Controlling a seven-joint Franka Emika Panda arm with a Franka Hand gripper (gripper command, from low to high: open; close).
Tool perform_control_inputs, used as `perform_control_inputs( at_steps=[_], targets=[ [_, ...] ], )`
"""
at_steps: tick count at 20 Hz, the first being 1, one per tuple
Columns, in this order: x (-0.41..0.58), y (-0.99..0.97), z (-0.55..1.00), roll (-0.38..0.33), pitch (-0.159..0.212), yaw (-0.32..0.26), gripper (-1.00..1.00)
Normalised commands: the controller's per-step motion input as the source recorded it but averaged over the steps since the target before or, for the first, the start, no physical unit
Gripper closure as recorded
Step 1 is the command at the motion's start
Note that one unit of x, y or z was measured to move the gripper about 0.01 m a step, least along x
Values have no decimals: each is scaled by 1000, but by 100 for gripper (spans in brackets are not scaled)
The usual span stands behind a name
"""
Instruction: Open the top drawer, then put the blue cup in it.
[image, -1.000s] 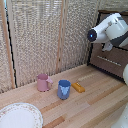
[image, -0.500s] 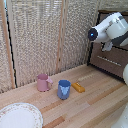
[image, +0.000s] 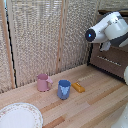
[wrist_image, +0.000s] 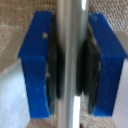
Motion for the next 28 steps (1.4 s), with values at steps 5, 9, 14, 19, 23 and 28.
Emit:
perform_control_inputs(
  at_steps=[5, 9, 14, 19, 23, 28],
  targets=[
    [393, 910, -63, 41, 62, -42, 100],
    [418, 894, -18, 37, 47, -47, 100],
    [391, 895, 0, 22, 32, -52, 100],
    [182, 529, -11, -25, 25, -25, 100],
    [30, 195, -1, -13, 0, -38, -100],
    [-22, 385, 147, 8, -42, 10, -100]
  ],
)
